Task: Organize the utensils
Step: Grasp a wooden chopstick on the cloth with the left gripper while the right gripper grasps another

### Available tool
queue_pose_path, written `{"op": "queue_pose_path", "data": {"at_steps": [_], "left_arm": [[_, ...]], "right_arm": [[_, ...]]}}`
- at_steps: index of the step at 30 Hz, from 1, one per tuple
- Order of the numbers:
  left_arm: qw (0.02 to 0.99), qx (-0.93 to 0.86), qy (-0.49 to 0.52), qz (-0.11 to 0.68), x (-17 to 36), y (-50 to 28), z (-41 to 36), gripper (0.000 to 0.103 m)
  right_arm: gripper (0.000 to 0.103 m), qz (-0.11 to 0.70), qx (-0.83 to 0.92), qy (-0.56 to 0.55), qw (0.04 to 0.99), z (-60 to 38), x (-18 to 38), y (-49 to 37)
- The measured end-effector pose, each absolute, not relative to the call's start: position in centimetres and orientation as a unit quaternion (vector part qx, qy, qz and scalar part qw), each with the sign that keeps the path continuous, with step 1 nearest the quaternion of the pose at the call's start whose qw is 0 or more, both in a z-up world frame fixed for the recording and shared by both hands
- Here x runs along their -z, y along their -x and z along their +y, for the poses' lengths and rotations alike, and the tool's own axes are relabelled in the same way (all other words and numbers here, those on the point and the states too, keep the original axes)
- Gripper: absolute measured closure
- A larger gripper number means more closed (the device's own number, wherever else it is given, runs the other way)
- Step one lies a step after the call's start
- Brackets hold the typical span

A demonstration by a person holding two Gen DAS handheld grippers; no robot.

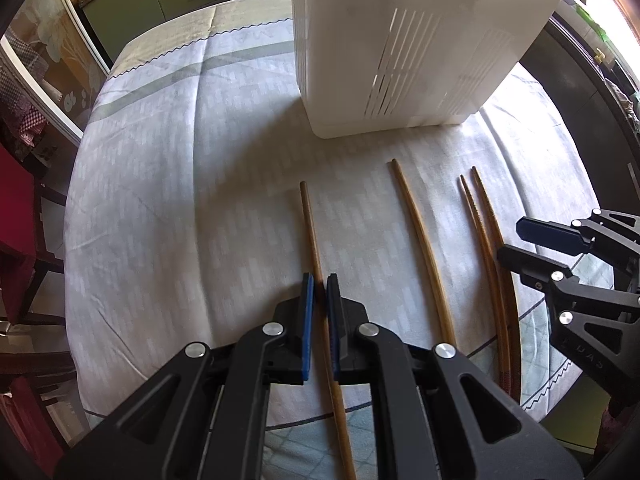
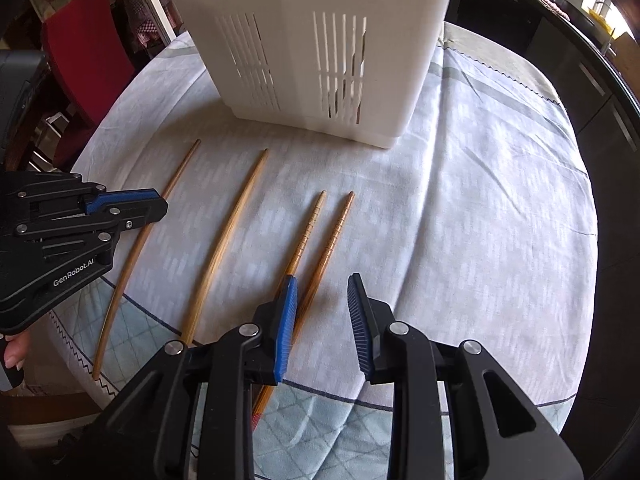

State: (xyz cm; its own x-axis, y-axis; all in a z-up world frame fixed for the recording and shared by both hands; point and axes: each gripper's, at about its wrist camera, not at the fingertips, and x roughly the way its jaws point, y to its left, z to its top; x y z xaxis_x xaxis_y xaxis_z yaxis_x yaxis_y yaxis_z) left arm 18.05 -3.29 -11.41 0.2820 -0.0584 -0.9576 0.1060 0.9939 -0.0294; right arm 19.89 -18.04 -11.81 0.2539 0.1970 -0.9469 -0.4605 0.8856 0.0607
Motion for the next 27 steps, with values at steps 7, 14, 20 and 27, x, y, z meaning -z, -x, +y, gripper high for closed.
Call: {"op": "queue_pose_path", "data": {"at_steps": [7, 14, 20, 27], "left_arm": [[0.798, 0.048, -0.022, 0.6, 11.4, -18.1, -3.5, 0.096], [0.795, 0.047, -0.021, 0.605, 11.4, -18.8, -3.9, 0.096], [0.793, 0.046, -0.018, 0.607, 11.4, -20.0, -4.3, 0.096], [0.791, 0.059, 0.016, 0.609, 11.2, -19.9, -3.1, 0.098]], "right_arm": [[0.078, 0.566, -0.201, 0.13, 0.789, -16.3, 12.5, -20.9], [0.093, 0.567, -0.202, 0.112, 0.791, -16.1, 12.4, -21.6], [0.096, 0.57, -0.202, 0.099, 0.79, -16.6, 12.0, -23.2], [0.096, 0.556, -0.222, 0.057, 0.799, -18.3, 10.0, -22.8]]}}
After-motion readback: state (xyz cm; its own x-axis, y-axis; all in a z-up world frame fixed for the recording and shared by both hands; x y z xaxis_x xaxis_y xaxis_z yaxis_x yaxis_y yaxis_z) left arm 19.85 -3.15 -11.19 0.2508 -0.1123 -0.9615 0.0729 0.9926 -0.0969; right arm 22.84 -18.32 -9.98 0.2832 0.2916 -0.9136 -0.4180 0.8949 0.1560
